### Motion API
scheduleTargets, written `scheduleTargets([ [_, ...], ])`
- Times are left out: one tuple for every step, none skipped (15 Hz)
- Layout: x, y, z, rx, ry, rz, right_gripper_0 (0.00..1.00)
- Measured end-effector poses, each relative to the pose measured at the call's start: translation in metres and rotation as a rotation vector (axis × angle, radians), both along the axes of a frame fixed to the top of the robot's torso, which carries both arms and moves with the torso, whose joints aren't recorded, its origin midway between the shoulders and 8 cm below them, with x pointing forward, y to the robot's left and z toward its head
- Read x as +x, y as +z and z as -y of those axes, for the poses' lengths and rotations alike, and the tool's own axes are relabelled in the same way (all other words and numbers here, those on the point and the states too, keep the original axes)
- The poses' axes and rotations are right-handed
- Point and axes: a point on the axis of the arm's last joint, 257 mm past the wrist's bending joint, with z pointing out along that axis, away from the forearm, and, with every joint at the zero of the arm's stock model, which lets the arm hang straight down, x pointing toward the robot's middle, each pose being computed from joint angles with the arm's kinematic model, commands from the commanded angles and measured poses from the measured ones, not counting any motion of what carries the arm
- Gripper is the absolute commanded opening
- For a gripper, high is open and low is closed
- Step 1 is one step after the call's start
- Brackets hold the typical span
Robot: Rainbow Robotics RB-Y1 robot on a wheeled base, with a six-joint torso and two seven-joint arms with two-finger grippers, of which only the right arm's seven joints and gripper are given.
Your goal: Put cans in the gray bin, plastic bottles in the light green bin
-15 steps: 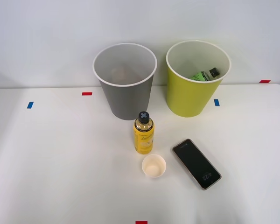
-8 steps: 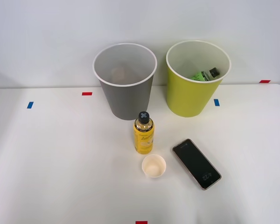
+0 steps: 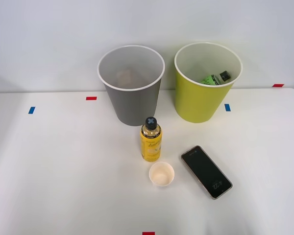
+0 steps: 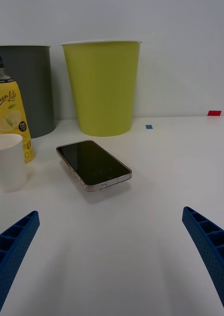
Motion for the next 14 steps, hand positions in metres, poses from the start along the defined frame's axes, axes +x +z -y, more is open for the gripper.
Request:
scheduleTargets([
  [0.0000, 0.0000, 0.0000, 0.000, 0.000, 0.000, 1.00],
  [0.0000, 0.0000, 0.0000, 0.000, 0.000, 0.000, 1.00],
  [0.0000, 0.0000, 0.0000, 0.000, 0.000, 0.000, 1.00],
  [0.0000, 0.0000, 0.0000, 0.000, 0.000, 0.000, 1.00],
  [0.0000, 0.0000, 0.0000, 0.000, 0.000, 0.000, 1.00],
  [0.0000, 0.0000, 0.0000, 0.000, 0.000, 0.000, 1.00],
  [0.0000, 0.0000, 0.0000, 0.000, 0.000, 0.000, 1.00],
  [0.0000, 0.0000, 0.0000, 0.000, 0.000, 0.000, 1.00],
  [0.0000, 0.0000, 0.0000, 0.000, 0.000, 0.000, 1.00],
  [0.0000, 0.0000, 0.0000, 0.000, 0.000, 0.000, 1.00],
  [0.0000, 0.0000, 0.0000, 0.000, 0.000, 0.000, 1.00],
  [0.0000, 0.0000, 0.0000, 0.000, 0.000, 0.000, 1.00],
  [0.0000, 0.0000, 0.0000, 0.000, 0.000, 0.000, 1.00],
  [0.0000, 0.0000, 0.0000, 0.000, 0.000, 0.000, 1.00],
])
